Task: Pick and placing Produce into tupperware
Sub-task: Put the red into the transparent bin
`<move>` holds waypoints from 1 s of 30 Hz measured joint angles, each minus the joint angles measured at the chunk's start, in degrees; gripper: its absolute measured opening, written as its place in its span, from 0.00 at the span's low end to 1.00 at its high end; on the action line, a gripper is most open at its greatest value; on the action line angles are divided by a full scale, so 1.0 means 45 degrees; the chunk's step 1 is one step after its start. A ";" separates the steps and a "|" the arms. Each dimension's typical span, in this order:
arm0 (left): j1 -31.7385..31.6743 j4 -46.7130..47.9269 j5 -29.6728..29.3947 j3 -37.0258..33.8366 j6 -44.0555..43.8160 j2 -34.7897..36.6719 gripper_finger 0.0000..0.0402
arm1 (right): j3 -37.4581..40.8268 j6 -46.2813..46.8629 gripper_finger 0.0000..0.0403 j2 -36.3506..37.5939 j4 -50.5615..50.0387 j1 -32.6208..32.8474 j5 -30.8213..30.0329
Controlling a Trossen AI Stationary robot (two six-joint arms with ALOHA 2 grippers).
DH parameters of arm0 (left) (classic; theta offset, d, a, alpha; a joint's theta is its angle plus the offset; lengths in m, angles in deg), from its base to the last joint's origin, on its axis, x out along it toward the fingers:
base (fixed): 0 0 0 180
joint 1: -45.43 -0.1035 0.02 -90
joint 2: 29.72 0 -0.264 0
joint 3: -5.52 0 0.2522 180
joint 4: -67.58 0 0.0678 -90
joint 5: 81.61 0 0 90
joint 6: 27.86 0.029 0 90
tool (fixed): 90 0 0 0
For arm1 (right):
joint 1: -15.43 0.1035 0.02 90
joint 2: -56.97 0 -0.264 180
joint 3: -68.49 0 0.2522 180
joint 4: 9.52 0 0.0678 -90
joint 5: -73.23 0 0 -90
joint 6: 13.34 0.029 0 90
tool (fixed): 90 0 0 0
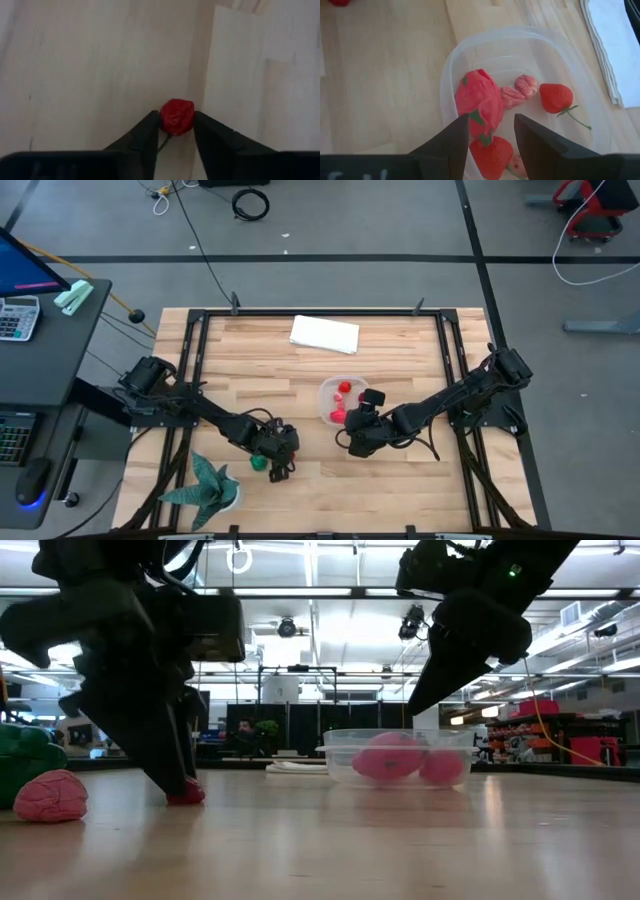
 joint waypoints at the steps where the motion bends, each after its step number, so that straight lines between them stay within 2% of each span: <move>1: -0.0009 -0.0022 -0.0016 0.0007 -0.0276 -0.0026 0.29 | 0.0000 -0.0003 0.41 0.0000 0.0000 0.0000 0.0000; 4: -0.0092 -0.0172 -0.0379 0.0007 -0.0533 -0.0046 0.14 | 0.0000 0.0002 0.41 0.0000 0.0000 -0.0004 0.0000; 6: -0.0096 -0.0550 -0.1195 0.0007 -0.0490 -0.0049 0.05 | 0.0000 0.0000 0.41 0.0000 0.0000 -0.0002 -0.0003; 11: -0.0076 -0.1301 -0.4196 0.0218 0.0334 0.0453 0.04 | 0.0002 -0.0011 0.41 0.0000 0.0004 -0.0001 -0.0002; 14: -0.0231 -0.1400 -0.6070 0.0865 0.1726 0.0621 0.04 | 0.0003 -0.0350 0.41 0.0000 -0.0143 -0.0004 -0.0015; 16: -0.0546 -0.1751 -0.6778 0.1329 0.2781 0.0634 0.04 | 0.0005 -0.0486 0.41 0.0022 -0.0456 0.0000 -0.0104; 18: -0.0997 -0.2352 -0.6730 0.1662 0.3647 0.0635 0.04 | 0.0015 -0.0481 0.41 0.0114 -0.0716 0.0000 -0.0165; 21: -0.1861 -0.2579 -0.5493 0.1760 0.4396 0.0636 0.05 | 0.0015 -0.0115 0.41 0.0482 -0.1090 0.0005 -0.0353; 27: -0.3466 -0.2523 -0.3383 0.1648 0.4274 0.0378 0.05 | 0.0015 0.1149 0.41 0.2019 -0.1711 0.0117 -0.0523; 30: -0.3994 -0.3064 -0.1923 0.1648 0.4257 0.0102 0.10 | 0.0015 0.1884 0.41 0.2792 -0.1705 0.0290 -0.0480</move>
